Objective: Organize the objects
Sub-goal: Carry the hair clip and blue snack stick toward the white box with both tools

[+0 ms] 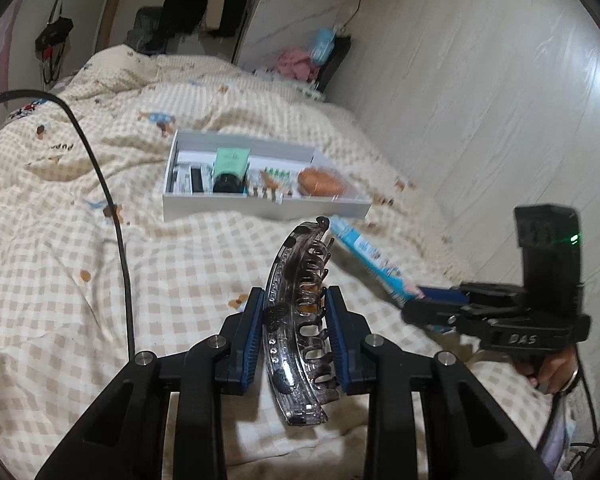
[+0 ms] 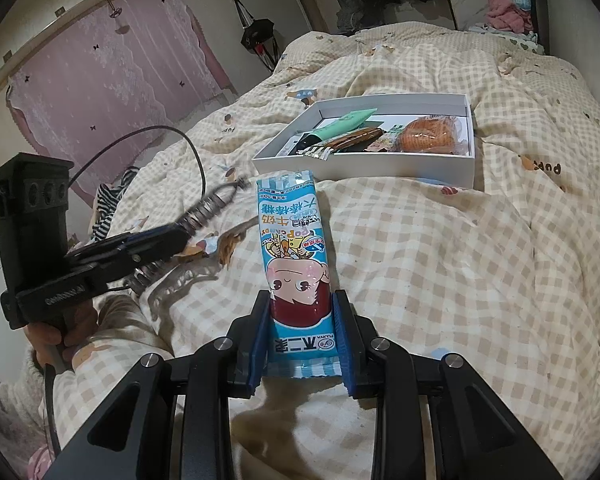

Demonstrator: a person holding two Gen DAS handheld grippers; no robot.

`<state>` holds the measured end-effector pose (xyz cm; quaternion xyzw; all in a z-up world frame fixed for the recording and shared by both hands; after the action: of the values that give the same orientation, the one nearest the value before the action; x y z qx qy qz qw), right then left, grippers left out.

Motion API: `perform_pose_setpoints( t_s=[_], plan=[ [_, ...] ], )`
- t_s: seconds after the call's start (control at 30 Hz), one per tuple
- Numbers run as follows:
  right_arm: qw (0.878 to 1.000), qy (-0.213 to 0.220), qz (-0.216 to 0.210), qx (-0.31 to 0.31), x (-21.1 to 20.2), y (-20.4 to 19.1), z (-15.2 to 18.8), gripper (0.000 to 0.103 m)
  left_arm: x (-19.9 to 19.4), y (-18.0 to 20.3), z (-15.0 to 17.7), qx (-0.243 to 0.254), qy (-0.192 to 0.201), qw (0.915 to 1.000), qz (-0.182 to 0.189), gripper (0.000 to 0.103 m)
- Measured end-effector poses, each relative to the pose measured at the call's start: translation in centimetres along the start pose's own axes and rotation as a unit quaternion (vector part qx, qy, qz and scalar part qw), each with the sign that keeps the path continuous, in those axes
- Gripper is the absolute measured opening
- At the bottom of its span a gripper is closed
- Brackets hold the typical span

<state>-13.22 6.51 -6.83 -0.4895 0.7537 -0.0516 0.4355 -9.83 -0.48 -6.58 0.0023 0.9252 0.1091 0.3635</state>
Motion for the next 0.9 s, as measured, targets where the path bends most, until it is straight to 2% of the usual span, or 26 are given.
perform_pose_setpoints(
  t_s=[0.1, 0.3, 0.4, 0.6, 0.7, 0.77, 0.9],
  plan=[
    [1.0, 0.008, -0.004, 0.0, -0.3, -0.1, -0.1, 0.031, -0.8, -0.2, -0.5, -0.008, 0.015, 0.9998, 0.011, 0.033],
    [0.997, 0.021, -0.064, 0.022, -1.6, -0.4, -1.2, 0.031, -2.3, -0.2, -1.8, -0.009, 0.027, 0.9991, 0.032, 0.033],
    [0.996, 0.02, -0.079, 0.024, -2.0, -0.7, -1.8, 0.031, -2.9, -0.3, -2.9, -0.015, 0.029, 0.9988, 0.038, 0.033],
    [0.993, 0.036, -0.11, 0.03, -3.1, -2.0, -3.0, 0.031, -2.8, -1.1, -5.3, -0.062, 0.02, 0.9965, 0.054, 0.033],
    [0.986, 0.065, -0.147, 0.04, -4.1, -3.3, -4.1, 0.031, -3.7, -0.9, -7.2, -0.057, 0.044, 0.9971, 0.023, 0.033],
    [0.982, 0.083, -0.166, 0.042, -4.6, -4.0, -5.0, 0.031, -5.1, -0.4, -8.9, -0.048, 0.077, 0.9959, 0.004, 0.033],
    [0.979, 0.113, -0.165, 0.023, -5.5, -5.2, -7.4, 0.031, -7.4, 1.5, -12.9, -0.033, 0.123, 0.9917, 0.015, 0.033]
  ],
)
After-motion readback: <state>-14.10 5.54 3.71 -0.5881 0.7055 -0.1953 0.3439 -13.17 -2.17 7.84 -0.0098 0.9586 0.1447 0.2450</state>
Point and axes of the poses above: each gripper's, at about its wrist camera, not at the fingertips, and x roughly the way its jaws point, y to its right, z to its underside, the point moved 6 cm from there along x, roughly the way its jaws point, and after that the axes turned 14 degrees about -z, right-handed, at the moved point
